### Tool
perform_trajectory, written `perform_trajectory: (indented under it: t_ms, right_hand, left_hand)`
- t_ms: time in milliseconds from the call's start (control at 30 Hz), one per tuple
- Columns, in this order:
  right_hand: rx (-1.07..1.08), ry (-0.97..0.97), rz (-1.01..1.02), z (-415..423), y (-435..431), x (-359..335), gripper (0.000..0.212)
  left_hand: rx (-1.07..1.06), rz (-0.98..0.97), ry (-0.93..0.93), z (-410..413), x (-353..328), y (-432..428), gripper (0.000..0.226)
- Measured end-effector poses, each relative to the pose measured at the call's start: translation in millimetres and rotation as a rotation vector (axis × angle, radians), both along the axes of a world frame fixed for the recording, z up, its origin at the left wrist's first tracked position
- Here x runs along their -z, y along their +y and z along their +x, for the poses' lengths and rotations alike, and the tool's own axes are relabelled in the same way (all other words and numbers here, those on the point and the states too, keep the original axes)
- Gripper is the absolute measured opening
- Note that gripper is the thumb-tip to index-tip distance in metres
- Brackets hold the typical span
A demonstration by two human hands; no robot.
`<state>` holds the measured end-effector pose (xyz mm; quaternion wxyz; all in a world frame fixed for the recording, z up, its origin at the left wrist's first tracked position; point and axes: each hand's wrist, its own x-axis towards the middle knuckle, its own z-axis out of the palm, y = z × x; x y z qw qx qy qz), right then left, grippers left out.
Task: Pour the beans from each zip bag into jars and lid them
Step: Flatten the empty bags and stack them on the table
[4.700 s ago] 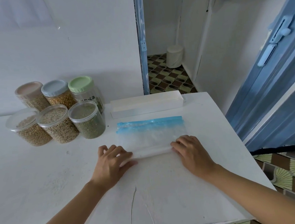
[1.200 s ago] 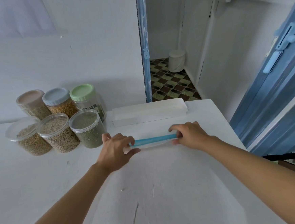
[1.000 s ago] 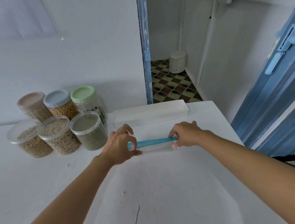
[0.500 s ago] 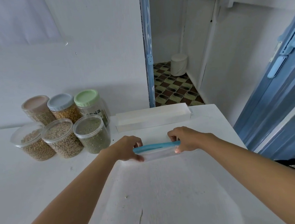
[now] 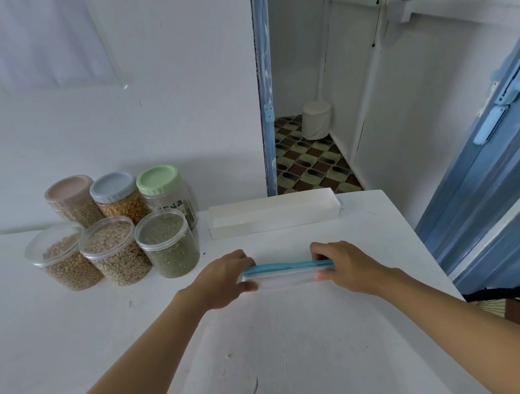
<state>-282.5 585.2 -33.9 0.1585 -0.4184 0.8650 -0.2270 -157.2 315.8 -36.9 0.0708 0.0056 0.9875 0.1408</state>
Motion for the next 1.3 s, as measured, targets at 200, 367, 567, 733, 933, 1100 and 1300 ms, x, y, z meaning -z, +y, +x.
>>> perform_trajectory:
  t_ms: [200,367,567,733,933,1100,1300]
  right_hand:
    - [0.087,0.107,-0.127,-25,-13,-27,0.022]
    - [0.155,0.412,-0.256,-67,-50,-54,0.022]
    - [0.172,0.469,-0.087,-93,-82,-30,0.03]
    - [0.164,0.389,0.017,-86,-88,-2,0.044]
    - [0.2,0.236,0.038,-72,-84,5,0.035]
    - [0.25,0.182,-0.043,-66,-80,6,0.019]
    - [0.345,0.247,-0.074,-67,-82,9,0.012]
  left_hand:
    - [0.012,-0.004,0.248,-17,-28,-20,0.036]
    - [-0.079,-0.125,0.487,-67,-58,-38,0.032]
    - [-0.222,-0.155,0.266,-108,-43,-39,0.028]
    - [-0.255,-0.101,0.042,-113,-18,-48,0.03]
    - [-0.261,-0.043,-0.071,-104,-15,-51,0.037]
    - [-0.29,0.032,-0.051,-87,-16,-50,0.03]
    - [-0.267,-0.023,0.272,-75,-11,-41,0.028]
